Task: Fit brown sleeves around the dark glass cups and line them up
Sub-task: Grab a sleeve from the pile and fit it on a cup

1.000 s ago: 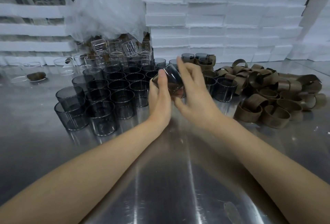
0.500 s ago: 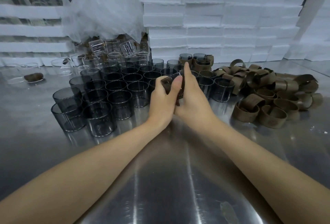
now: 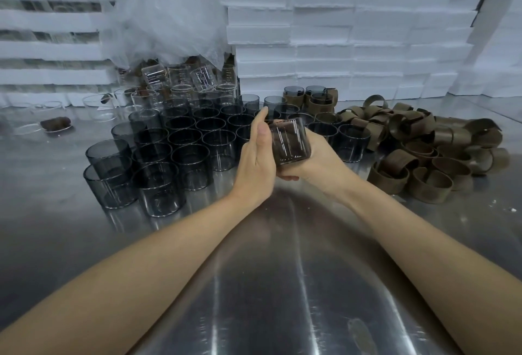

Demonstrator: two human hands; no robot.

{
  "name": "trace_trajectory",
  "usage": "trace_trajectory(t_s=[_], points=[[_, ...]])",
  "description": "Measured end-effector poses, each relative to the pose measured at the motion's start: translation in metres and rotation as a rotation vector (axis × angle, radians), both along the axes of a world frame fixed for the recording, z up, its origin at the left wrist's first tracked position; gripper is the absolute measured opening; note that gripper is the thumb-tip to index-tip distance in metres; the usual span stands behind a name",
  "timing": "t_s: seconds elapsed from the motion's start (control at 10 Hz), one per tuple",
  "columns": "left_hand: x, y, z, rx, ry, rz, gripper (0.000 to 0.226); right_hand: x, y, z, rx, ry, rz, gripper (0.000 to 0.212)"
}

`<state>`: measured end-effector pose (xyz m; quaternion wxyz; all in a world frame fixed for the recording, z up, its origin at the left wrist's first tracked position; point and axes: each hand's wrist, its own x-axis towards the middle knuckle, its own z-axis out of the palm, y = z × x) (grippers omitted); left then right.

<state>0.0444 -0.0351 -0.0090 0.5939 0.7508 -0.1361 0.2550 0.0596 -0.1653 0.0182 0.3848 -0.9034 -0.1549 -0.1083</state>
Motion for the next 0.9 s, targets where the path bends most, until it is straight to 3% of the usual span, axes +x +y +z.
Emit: trace_trajectory(t_s=[0.2, 0.3, 0.4, 0.5, 0.6, 0.8, 0.9], points=[[-0.004, -0.003, 0.002, 0.020, 0.043, 0.036, 0.079, -0.001, 0.000, 0.001, -0.007, -0.020, 0.016, 0.014], [-0.008, 0.001, 0.005, 0.185, 0.032, 0.161, 0.078, -0.003, 0.001, 0.002, 0.010, -0.021, 0.049, 0.018], [-0.009, 0.005, 0.006, 0.393, 0.032, 0.358, 0.063, -0.005, 0.001, 0.002, 0.146, -0.005, 0.176, 0.044], [-0.007, 0.000, 0.003, 0.290, 0.038, 0.308, 0.062, -0.005, -0.001, 0.004, 0.119, -0.008, 0.180, 0.045], [-0.005, -0.004, 0.003, 0.083, 0.036, 0.108, 0.068, -0.004, -0.001, 0.004, 0.092, 0.033, 0.157, 0.039], [-0.003, -0.003, 0.006, -0.033, 0.159, -0.034, 0.076, -0.006, 0.000, 0.000, -0.045, -0.021, -0.048, 0.008], [-0.003, -0.005, 0.010, -0.157, 0.186, -0.061, 0.065, -0.005, -0.002, -0.003, -0.146, -0.090, -0.106, 0.024]])
